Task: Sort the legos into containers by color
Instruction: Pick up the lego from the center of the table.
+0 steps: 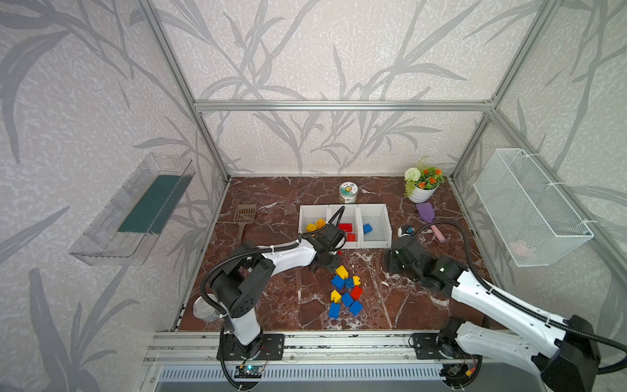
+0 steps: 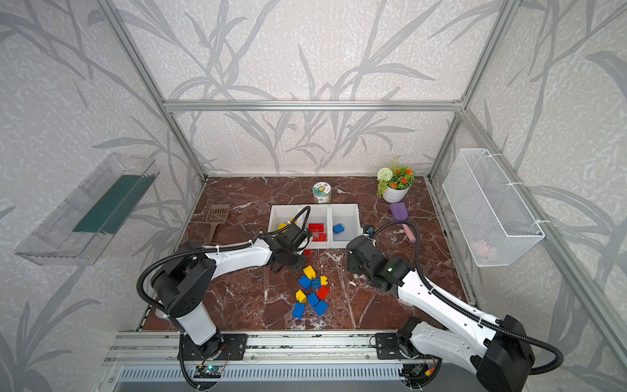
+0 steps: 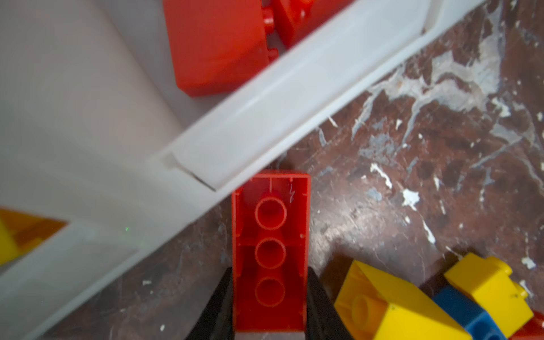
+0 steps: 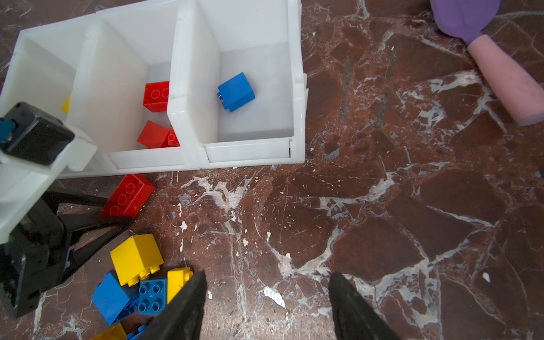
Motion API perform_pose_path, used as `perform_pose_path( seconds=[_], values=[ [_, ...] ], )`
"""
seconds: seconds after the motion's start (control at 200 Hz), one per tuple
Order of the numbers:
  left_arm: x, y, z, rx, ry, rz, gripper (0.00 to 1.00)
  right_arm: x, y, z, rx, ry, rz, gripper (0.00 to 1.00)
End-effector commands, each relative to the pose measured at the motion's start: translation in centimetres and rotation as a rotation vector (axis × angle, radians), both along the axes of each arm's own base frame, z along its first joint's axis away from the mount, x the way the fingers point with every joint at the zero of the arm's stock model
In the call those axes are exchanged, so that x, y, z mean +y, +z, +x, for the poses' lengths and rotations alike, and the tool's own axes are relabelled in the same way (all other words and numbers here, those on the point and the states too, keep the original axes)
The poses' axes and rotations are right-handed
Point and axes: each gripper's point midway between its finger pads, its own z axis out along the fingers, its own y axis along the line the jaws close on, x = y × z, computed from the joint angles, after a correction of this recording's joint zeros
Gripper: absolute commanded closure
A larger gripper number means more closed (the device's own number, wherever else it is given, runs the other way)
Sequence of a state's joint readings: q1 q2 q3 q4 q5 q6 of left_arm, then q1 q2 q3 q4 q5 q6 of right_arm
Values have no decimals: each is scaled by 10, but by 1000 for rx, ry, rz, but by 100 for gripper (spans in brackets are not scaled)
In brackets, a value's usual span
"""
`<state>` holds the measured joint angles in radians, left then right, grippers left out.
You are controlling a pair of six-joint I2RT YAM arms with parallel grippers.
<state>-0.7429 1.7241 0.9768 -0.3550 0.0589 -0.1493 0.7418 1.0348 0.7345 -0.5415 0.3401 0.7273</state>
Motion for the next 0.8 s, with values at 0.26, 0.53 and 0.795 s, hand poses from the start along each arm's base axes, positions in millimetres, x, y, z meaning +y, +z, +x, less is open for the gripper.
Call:
perform_pose_path(
  seconds=[0.26,0.53,0.795],
  values=[
    [8,37,-22,8,4,-45,70,-5,7,1,-23,-8,5,33],
    [-37,93,38,-179,24,-171,71,-18,13,-5,-38,-16,9,33],
    [-51,90,106,-239,97,-24,71,-27,14,-19,-42,-20,41,34]
  ],
)
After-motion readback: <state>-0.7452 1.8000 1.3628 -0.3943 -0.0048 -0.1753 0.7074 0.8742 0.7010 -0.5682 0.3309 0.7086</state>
